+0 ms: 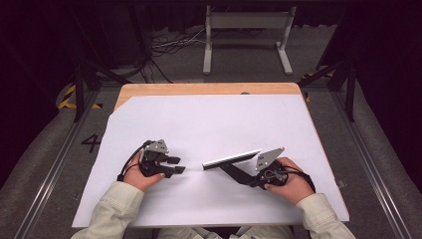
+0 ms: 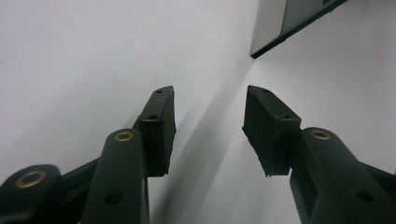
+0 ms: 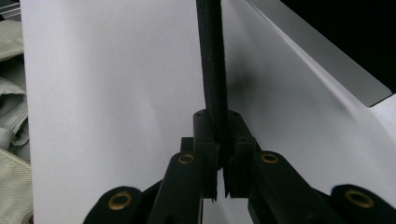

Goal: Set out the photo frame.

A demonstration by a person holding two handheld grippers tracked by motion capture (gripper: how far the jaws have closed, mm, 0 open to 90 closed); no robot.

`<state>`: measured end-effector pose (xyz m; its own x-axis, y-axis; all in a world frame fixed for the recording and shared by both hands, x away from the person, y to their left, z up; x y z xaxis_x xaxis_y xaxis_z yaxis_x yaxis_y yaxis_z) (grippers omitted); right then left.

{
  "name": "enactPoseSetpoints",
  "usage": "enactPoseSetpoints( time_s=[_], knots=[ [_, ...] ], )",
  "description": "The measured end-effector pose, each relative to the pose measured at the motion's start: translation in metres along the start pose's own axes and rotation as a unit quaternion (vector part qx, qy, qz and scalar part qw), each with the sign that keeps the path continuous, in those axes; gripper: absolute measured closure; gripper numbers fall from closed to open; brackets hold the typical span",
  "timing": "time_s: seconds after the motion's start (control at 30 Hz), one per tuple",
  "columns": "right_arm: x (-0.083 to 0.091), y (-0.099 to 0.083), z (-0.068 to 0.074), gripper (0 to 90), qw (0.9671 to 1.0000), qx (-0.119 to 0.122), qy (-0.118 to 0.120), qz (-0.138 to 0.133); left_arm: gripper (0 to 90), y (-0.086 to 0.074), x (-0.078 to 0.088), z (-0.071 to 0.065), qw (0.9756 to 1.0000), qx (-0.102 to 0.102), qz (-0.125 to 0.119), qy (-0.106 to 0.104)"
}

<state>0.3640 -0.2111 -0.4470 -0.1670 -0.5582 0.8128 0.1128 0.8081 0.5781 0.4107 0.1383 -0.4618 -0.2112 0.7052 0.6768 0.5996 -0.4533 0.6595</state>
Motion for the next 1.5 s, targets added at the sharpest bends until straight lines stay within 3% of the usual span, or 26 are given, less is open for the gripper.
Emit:
enactPoseSetpoints(
  time_s=[0.67,1.07,1.27,1.5],
  knots=[
    [0.002,-0.003,-0.001,80.7,0.9999,-0.012,-0.01,0.008,54.3,0.002,-0.002,-0.001,1.0,0.001,0.002,-0.002],
    [0.021,0.001,0.002,73.2,0.9992,-0.023,-0.021,-0.027,54.8,0.009,-0.005,-0.005,0.9999,0.0,-0.008,-0.007],
    [0.03,0.001,0.004,69.4,0.9982,-0.035,-0.025,-0.043,65.5,0.016,-0.006,-0.013,0.9995,-0.01,-0.024,-0.018],
    [0.047,0.0,0.003,69.0,0.9955,-0.042,-0.04,-0.074,89.2,0.021,-0.004,-0.014,0.9985,-0.01,-0.054,-0.009]
  ],
)
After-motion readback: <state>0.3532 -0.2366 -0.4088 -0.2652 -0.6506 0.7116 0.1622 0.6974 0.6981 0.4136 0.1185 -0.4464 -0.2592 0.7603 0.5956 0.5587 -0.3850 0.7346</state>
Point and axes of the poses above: each handheld gripper's, and its own axes: x roughly backward along the jaws, y roughly out of its top, z roughly to its left, the point moved 3 cm from there along -x, roughly forward along the jaws, and after that the axes turned 11 degrees about x, right-handed, at the moved point
